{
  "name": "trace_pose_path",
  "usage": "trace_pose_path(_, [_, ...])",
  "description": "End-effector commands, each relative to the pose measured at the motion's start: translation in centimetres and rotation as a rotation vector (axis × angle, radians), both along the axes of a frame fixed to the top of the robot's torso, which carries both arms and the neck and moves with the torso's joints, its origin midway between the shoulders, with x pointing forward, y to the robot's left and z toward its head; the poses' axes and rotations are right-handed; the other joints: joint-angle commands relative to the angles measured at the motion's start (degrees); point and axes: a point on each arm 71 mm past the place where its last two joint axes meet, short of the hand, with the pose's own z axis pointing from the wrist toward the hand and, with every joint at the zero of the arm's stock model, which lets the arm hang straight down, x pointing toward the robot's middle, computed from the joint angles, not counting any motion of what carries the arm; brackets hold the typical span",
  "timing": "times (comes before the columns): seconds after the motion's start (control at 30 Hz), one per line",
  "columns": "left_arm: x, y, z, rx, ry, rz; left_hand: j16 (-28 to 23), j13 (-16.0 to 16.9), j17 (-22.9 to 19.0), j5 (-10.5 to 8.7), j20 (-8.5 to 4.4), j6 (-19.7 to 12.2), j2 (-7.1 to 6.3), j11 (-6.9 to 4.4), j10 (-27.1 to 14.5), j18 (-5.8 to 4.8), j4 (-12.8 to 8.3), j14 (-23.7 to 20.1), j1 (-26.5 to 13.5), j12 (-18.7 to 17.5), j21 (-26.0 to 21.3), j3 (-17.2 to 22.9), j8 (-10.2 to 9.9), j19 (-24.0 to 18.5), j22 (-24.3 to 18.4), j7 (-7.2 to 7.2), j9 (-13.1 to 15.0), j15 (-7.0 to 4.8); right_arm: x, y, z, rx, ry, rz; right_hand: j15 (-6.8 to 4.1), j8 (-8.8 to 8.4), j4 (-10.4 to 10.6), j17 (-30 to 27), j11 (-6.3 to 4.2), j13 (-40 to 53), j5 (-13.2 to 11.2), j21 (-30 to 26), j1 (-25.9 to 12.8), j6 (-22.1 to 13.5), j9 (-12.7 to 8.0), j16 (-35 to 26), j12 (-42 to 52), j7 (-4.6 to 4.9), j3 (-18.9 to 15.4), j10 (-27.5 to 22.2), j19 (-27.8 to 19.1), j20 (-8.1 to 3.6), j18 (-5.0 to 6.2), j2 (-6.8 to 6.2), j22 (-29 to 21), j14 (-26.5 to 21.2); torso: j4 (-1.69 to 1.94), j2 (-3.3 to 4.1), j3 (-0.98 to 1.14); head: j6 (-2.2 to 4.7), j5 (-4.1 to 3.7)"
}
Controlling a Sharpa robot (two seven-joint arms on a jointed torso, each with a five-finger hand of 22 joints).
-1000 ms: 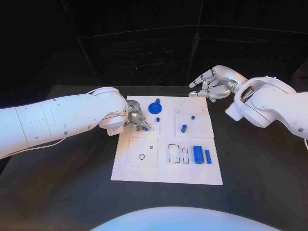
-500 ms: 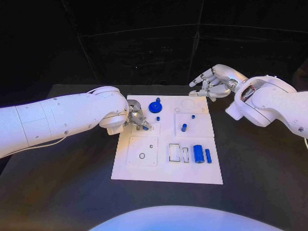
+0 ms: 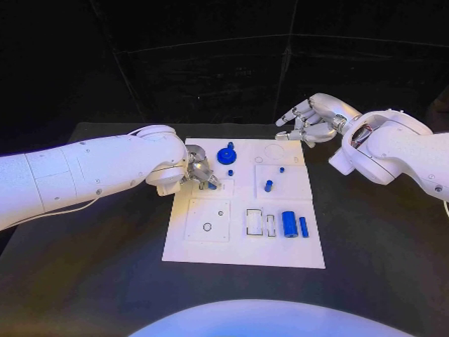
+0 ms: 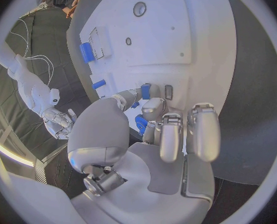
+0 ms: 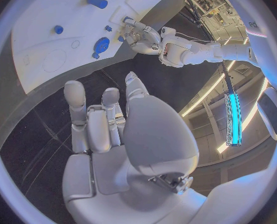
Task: Assemble the parts on the task board
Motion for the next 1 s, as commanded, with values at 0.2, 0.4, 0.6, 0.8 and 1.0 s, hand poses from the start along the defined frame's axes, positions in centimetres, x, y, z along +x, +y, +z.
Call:
trace_pose_path(0.2, [0.03,-0.21,-0.25,0.033,0.026,-0.019,0.17,0.63,15.09,-0.14,-0.5,0.8,0.45,-0.13,0.65,-1.01,-4.6,6.05,-2.01,0.64,0.39,3.63,-0.09,1.11,1.13,-0.16,-0.41,-0.45,-0.05,0.16,0.11,-0.005,0.0,0.009,-0.39,0.39,0.12,-0.16,-0.13,-0.27,0.42,-0.6,0.48,-0.12,-0.01,-0.34,-0.36,-0.33,-0.5,-0.21,-0.3,-0.03,1.12,-0.01,-0.34,1.23,-0.01,-0.01,0.03,-0.13,-0.05])
trace_pose_path(0.4, [0.1,-0.36,-0.28,0.037,0.03,-0.021,0.17,0.89,15.09,-0.13,-0.56,1.01,0.72,-0.18,0.76,-1.0,-4.15,6.05,-2.6,0.87,0.34,3.01,-0.19,1.1,1.09,-0.23,-0.55,-0.51,-0.06,0.18,0.1,-0.006,0.001,0.01,-0.39,0.39,0.12,-0.16,-0.13,-0.27,0.42,-0.6,0.48,-0.12,-0.01,-0.34,-0.36,-0.33,-0.5,-0.21,-0.3,-0.03,1.12,-0.01,-0.34,1.23,-0.05,0.01,0.0,-0.19,-0.09])
trace_pose_path(0.6, [0.13,-0.48,-0.29,0.039,0.031,-0.022,0.17,1.38,15.09,-0.17,-0.63,1.54,1.09,-0.25,1.0,-1.05,-3.03,6.05,-4.07,1.31,0.46,1.54,-0.39,1.2,1.36,-0.32,-0.85,-0.57,-0.08,0.15,0.1,-0.006,0.003,0.009,-0.39,0.4,0.14,-0.19,-0.12,-0.33,0.43,-0.6,0.44,-0.12,-0.01,-0.37,-0.41,-0.33,-0.55,-0.24,-0.26,-0.04,1.11,-0.02,-0.31,1.22,0.0,-0.02,0.0,-0.21,-0.21])
trace_pose_path(0.8, [0.17,-0.48,-0.28,0.039,0.028,-0.017,0.17,1.69,15.09,-0.43,-0.65,2.3,1.22,-0.22,1.16,-1.13,-0.86,6.05,-6.71,1.62,0.61,-1.79,-0.61,1.33,1.72,-0.3,-1.21,-0.55,-0.07,0.14,0.09,-0.007,0.004,0.009,-0.38,0.43,0.2,-0.28,-0.12,-0.41,0.44,-0.71,0.32,-0.14,-0.02,-0.46,-0.44,-0.32,-0.68,-0.26,-0.31,-0.04,1.13,-0.04,-0.48,1.21,0.06,-0.04,-0.03,-0.26,-0.29])
trace_pose_path(1.0, [0.24,-0.38,-0.27,0.038,0.024,-0.011,0.17,2.16,15.09,-0.53,-0.66,3.02,1.21,-0.26,1.32,-1.18,2.14,6.05,-9.65,2.05,0.74,-8.14,-1.01,1.45,2.06,-0.36,-1.69,-0.58,-0.06,0.15,0.08,-0.007,0.004,0.009,-0.38,0.45,0.25,-0.38,-0.11,-0.46,0.44,-0.77,0.21,-0.16,-0.02,-0.55,-0.47,-0.32,-0.77,-0.27,-0.32,-0.04,1.14,-0.04,-0.55,1.2,0.03,-0.04,-0.03,-0.2,-0.31])
